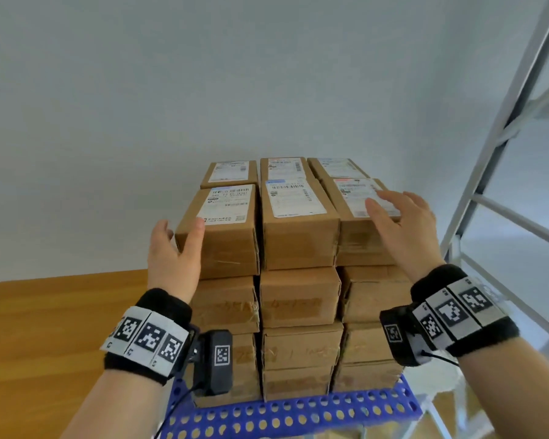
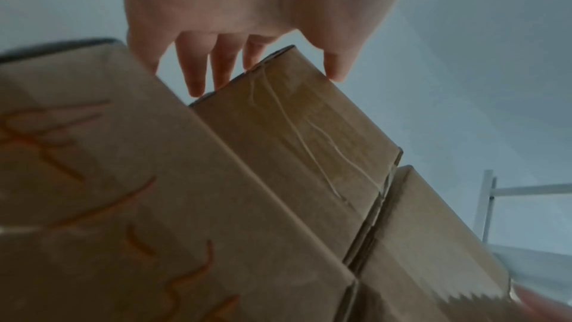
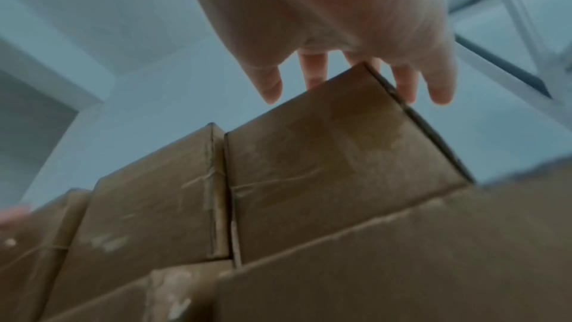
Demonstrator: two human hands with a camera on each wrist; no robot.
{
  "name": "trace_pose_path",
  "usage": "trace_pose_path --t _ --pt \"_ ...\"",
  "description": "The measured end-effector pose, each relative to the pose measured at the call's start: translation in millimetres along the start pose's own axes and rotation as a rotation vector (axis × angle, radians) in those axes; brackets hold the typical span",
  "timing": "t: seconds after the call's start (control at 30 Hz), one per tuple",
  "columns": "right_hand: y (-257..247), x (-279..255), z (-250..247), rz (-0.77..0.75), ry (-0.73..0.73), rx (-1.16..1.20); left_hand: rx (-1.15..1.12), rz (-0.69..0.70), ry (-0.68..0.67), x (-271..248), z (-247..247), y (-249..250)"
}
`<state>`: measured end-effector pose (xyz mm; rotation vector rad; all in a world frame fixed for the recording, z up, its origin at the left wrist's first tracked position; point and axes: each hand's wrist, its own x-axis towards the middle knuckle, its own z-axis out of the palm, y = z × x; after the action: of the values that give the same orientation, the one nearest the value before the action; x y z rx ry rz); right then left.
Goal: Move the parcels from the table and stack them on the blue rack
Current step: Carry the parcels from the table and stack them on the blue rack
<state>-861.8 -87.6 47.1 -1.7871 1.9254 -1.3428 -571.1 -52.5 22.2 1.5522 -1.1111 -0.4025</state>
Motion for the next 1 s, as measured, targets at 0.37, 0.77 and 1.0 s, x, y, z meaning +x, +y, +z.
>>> trace_pose_path --t 0.37,0.77,1.0 --pt "11.8 -5.0 6.5 0.005 0.035 0.182 -0.048 -0.1 -0.011 -4.2 11.0 7.0" --pt "22.3 -1.2 9.8 -0.022 0.044 0.235 -0.006 -0.188 0.019 -6.7 9.2 10.8" --pt "29.7 -2.2 11.3 -0.043 -0.016 0.264 0.017 -0.216 0.055 -5.3 12.7 14.2"
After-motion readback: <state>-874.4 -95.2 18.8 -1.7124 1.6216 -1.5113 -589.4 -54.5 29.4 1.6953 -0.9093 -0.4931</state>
